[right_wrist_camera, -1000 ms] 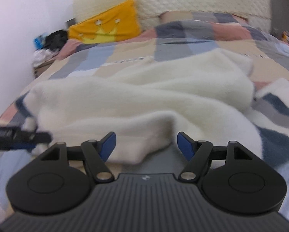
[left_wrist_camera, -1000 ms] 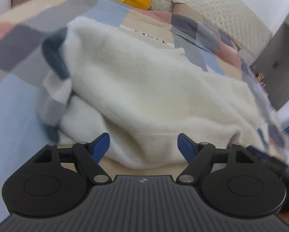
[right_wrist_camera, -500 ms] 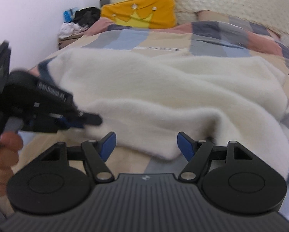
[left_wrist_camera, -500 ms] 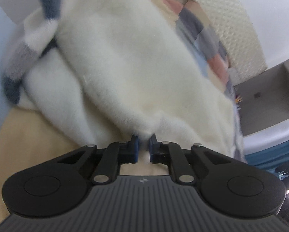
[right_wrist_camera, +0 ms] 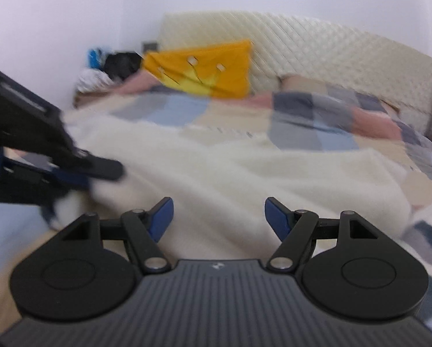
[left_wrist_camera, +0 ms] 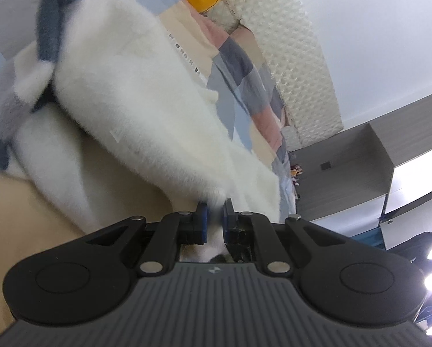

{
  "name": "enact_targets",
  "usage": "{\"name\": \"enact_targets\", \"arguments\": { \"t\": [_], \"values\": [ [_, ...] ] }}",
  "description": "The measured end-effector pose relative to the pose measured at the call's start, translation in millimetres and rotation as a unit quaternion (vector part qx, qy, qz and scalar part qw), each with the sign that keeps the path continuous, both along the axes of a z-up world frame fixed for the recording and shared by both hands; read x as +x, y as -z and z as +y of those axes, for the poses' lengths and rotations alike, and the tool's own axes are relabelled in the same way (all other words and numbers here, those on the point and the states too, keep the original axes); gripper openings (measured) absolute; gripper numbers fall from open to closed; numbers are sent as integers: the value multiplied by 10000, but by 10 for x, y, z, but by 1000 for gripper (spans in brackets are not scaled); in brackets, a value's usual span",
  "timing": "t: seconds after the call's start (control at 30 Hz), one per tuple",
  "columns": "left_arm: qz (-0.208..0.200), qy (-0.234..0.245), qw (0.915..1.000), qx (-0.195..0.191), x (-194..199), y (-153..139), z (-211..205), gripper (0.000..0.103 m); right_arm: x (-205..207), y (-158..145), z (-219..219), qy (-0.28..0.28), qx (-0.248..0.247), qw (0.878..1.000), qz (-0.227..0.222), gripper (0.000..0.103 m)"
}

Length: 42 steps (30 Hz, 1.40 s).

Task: Fold large clothes

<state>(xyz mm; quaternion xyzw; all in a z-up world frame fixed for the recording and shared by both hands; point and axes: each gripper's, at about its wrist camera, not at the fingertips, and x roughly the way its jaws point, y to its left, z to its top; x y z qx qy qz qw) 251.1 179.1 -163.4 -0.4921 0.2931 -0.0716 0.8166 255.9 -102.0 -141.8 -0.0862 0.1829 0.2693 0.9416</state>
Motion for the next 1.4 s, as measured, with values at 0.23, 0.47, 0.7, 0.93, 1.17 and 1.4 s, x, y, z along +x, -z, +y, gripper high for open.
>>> {"name": "enact_targets", "arguments": {
  "t": [0.23,0.47,0.7,0.93,1.17,1.4],
  "values": [
    [-15,1,10000,40,0,-8,-54,11,-140,118,266,-632,-546,9961,-276,72],
    [-1,-93,9999,139,-31,19,-35,11,45,115,153,-167,-222,9993,-239,72],
    [-219,-150,9990,346,-77,-86,-75,10,71,65,29,270,29,9992,-279,82],
    [-420,-90,9987,274,-113,-129,-56,10,151,263,98,499,-243,9983,196,82],
    [-781,-78,9967,229,-171,-222,-39,10,28,409,346,638,-1358,9862,-697,82],
    [-618,-222,9974,281,-175,-177,38,10,-46,18,-44,989,-93,9912,-876,82]
  ]
}}
